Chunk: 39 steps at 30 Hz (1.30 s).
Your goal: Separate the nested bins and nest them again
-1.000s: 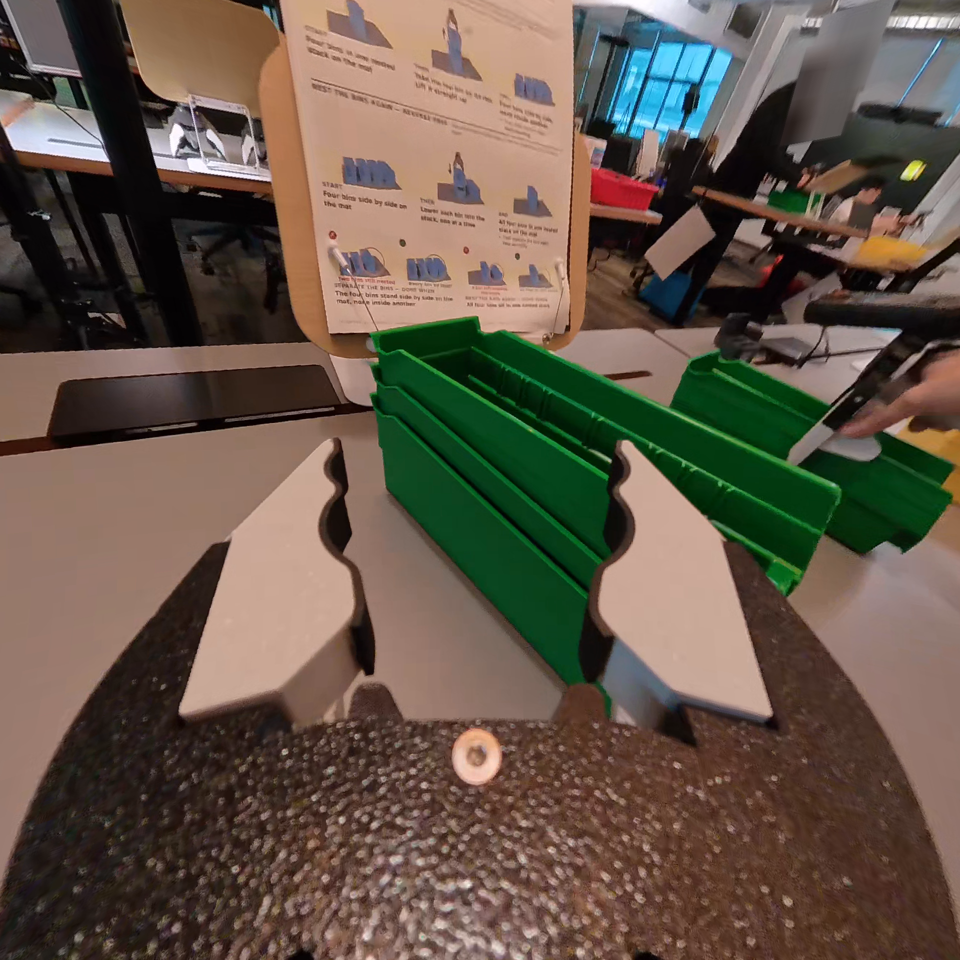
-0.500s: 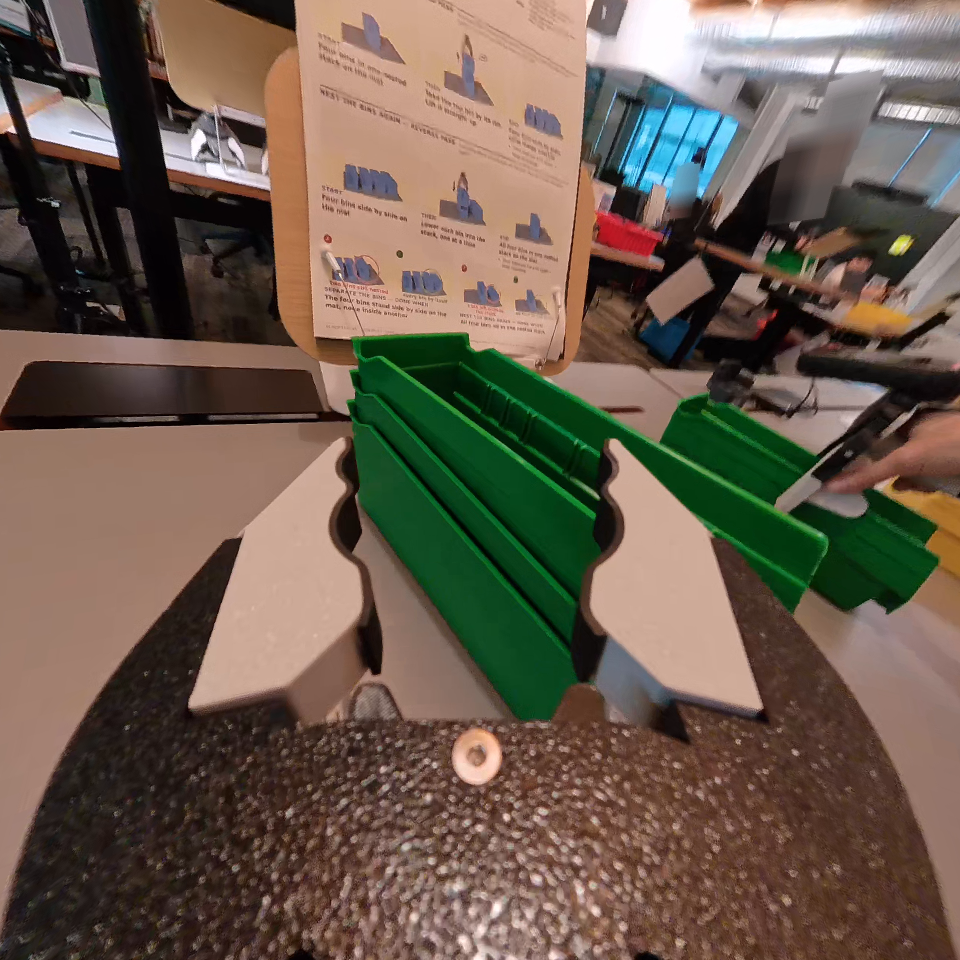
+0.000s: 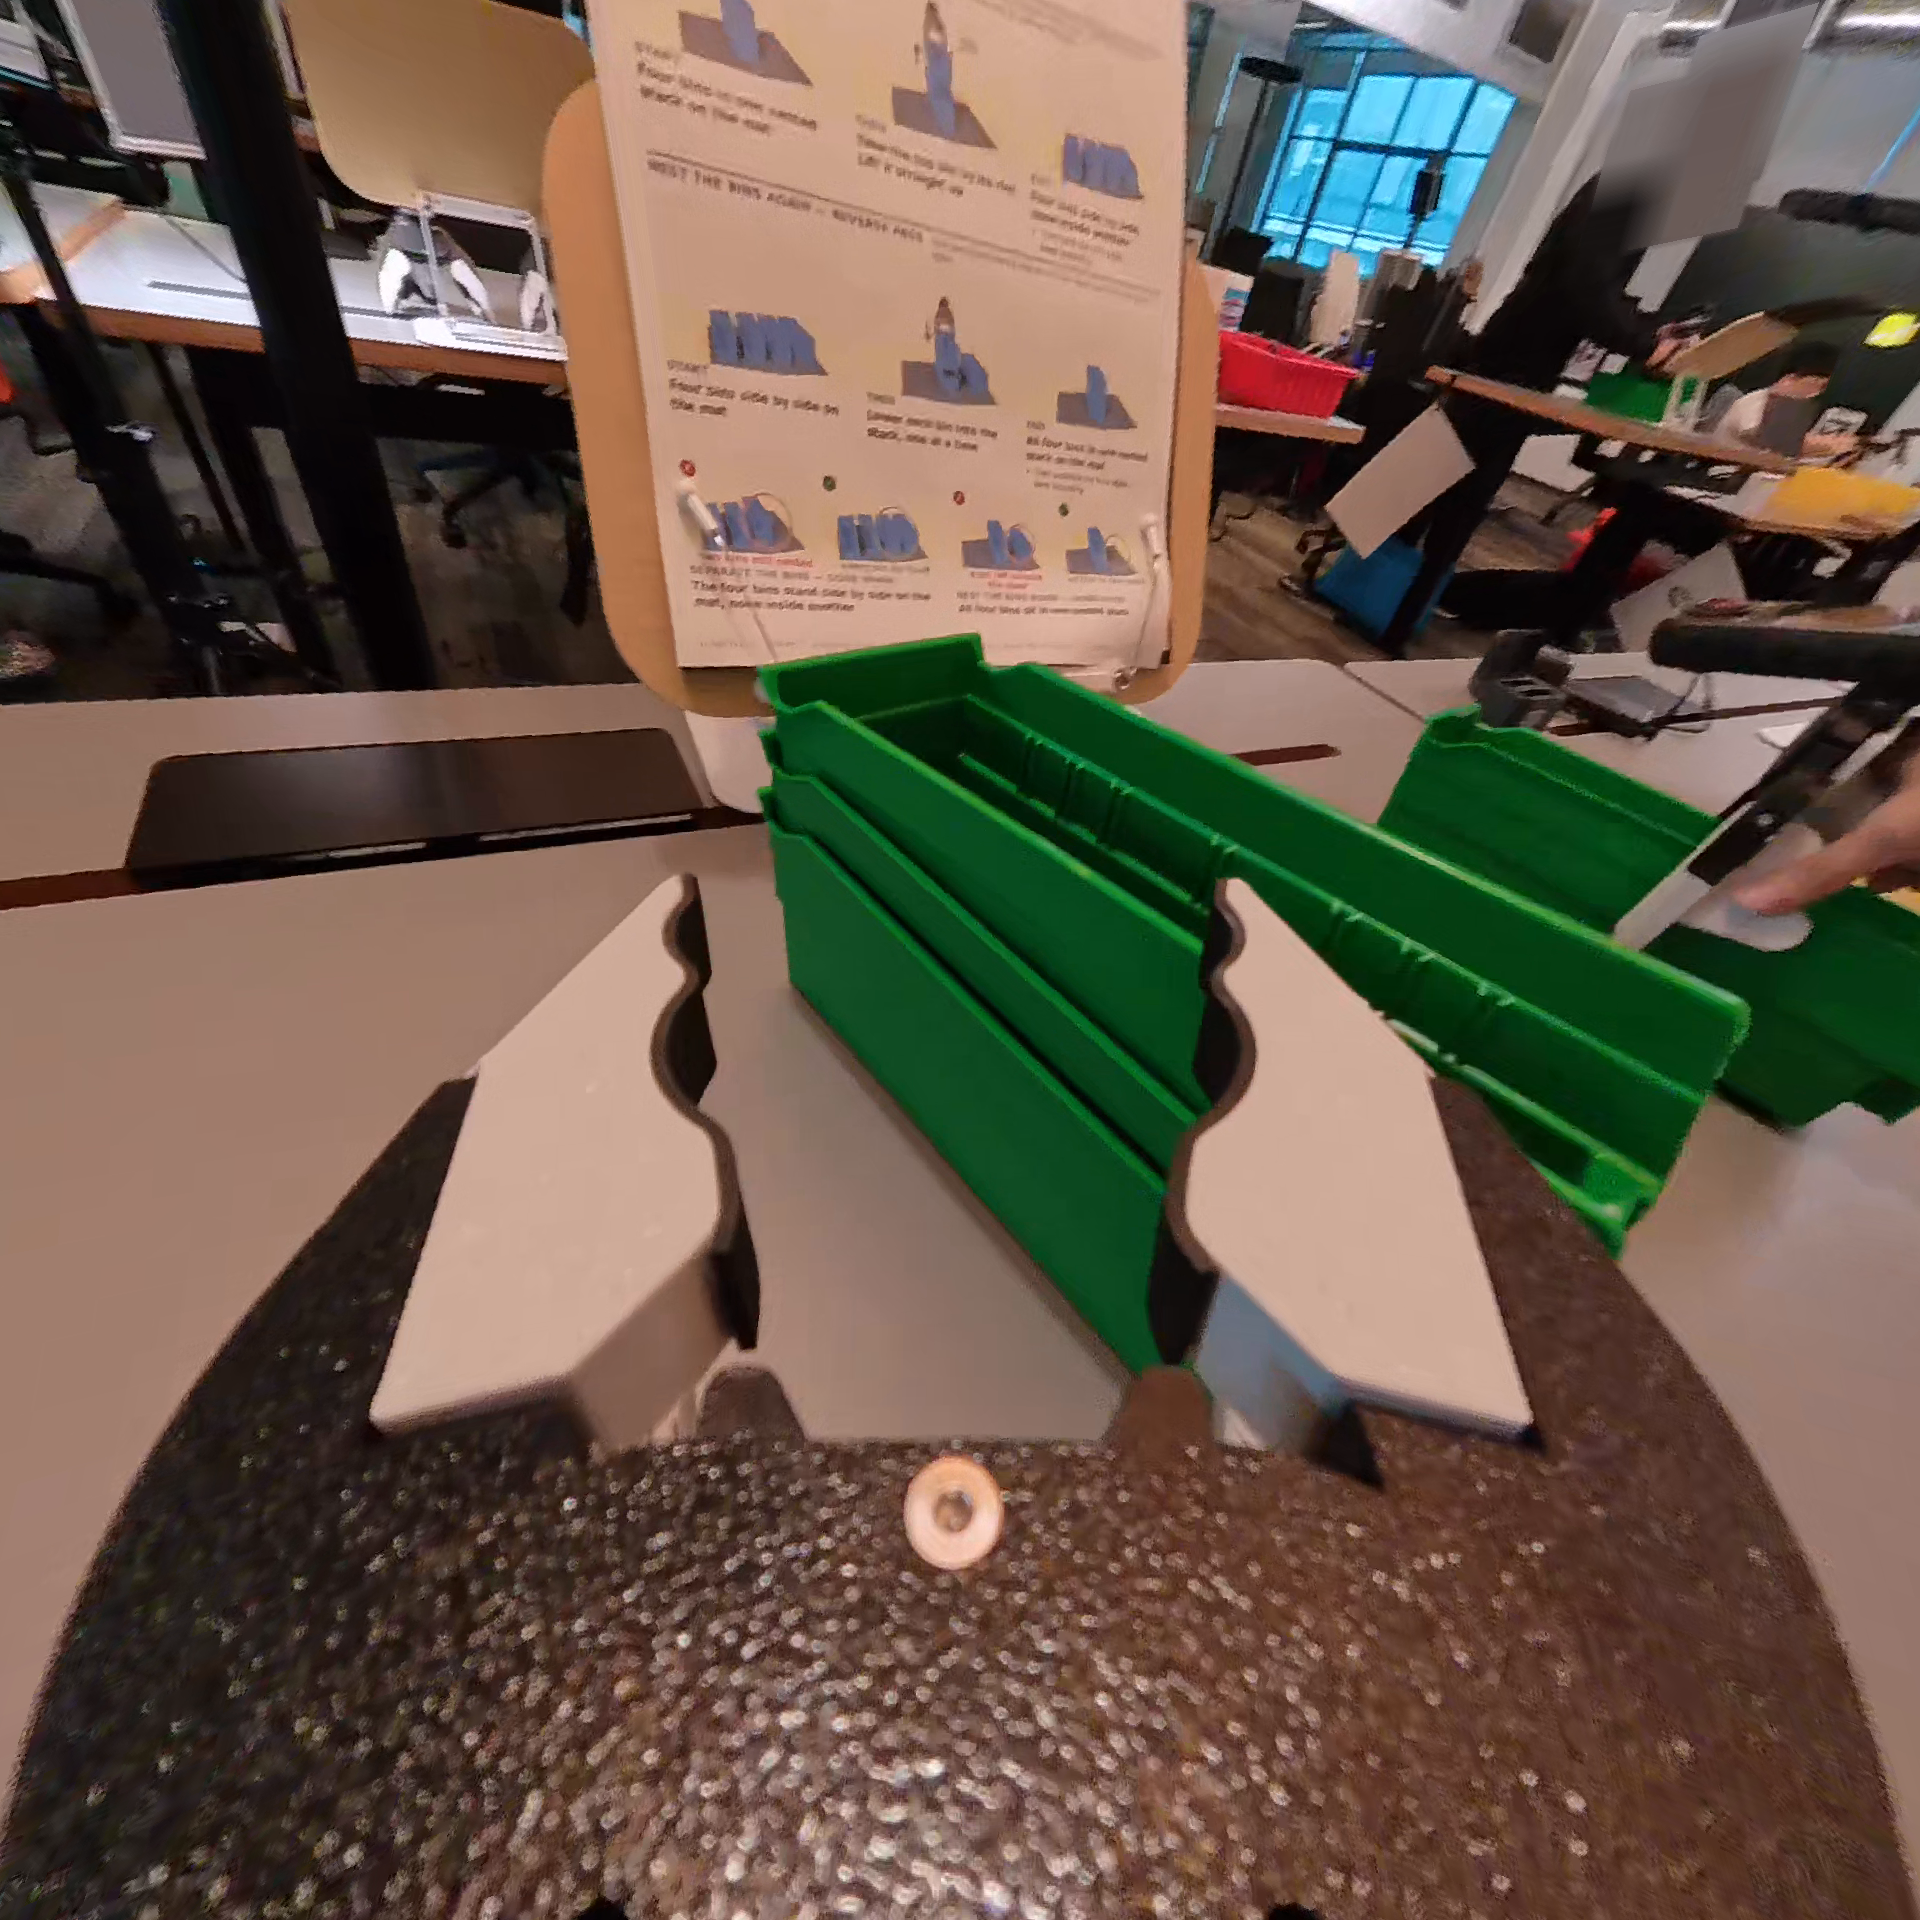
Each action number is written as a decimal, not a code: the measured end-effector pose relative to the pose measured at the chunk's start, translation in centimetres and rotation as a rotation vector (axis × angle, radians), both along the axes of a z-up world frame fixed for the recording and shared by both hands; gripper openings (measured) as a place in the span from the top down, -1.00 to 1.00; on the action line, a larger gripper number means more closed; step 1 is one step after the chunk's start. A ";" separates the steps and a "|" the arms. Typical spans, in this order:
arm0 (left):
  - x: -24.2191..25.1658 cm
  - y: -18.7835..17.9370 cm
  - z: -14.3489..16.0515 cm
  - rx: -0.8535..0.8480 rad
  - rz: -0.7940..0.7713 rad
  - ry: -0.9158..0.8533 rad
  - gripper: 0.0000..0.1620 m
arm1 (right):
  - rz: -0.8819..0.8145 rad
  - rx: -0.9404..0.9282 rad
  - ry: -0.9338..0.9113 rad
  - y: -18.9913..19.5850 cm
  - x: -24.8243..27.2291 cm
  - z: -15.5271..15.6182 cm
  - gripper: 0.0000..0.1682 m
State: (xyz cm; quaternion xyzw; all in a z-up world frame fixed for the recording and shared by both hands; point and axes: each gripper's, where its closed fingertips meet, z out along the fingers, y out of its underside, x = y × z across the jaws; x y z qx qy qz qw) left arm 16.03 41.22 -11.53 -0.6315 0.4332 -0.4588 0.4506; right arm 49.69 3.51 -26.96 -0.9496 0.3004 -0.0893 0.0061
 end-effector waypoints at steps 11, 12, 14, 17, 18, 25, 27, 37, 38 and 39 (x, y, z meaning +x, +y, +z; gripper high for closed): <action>-0.8 -0.1 -1.2 0.040 -0.022 0.084 -0.15 | -0.053 0.057 0.054 0.1 0.3 0.2 -0.72; -0.8 -0.3 -1.3 0.042 -0.030 0.089 -0.15 | -0.053 0.053 0.060 0.0 0.3 0.2 -0.71; -0.7 -0.4 -1.5 0.047 -0.035 0.101 -0.15 | -0.050 0.051 0.073 0.0 0.2 0.3 -0.68; -0.7 -0.5 -1.6 0.055 -0.045 0.109 -0.15 | -0.045 0.097 0.134 0.6 -0.7 0.6 -0.67; -0.7 -0.5 -1.6 0.059 -0.049 0.110 -0.15 | -0.037 0.118 0.146 0.8 -0.8 0.8 -0.66; -0.3 -1.3 -1.6 0.017 -0.095 0.098 -0.12 | -0.056 0.113 0.191 0.1 -1.2 1.1 -0.58; -0.4 -1.1 -1.4 0.032 -0.087 0.099 -0.09 | -0.068 0.114 0.189 0.2 -1.2 1.2 -0.52; 1.4 -2.4 -4.0 -0.027 -0.157 0.157 -0.04 | -0.200 0.206 0.233 0.4 -2.0 4.7 -0.32; 1.6 -2.9 -4.2 -0.032 -0.181 0.159 0.01 | -0.216 0.208 0.218 0.6 -1.8 5.6 -0.27; 1.7 -3.0 -4.3 -0.025 -0.188 0.164 0.01 | -0.236 0.208 0.208 0.8 -1.9 6.6 -0.24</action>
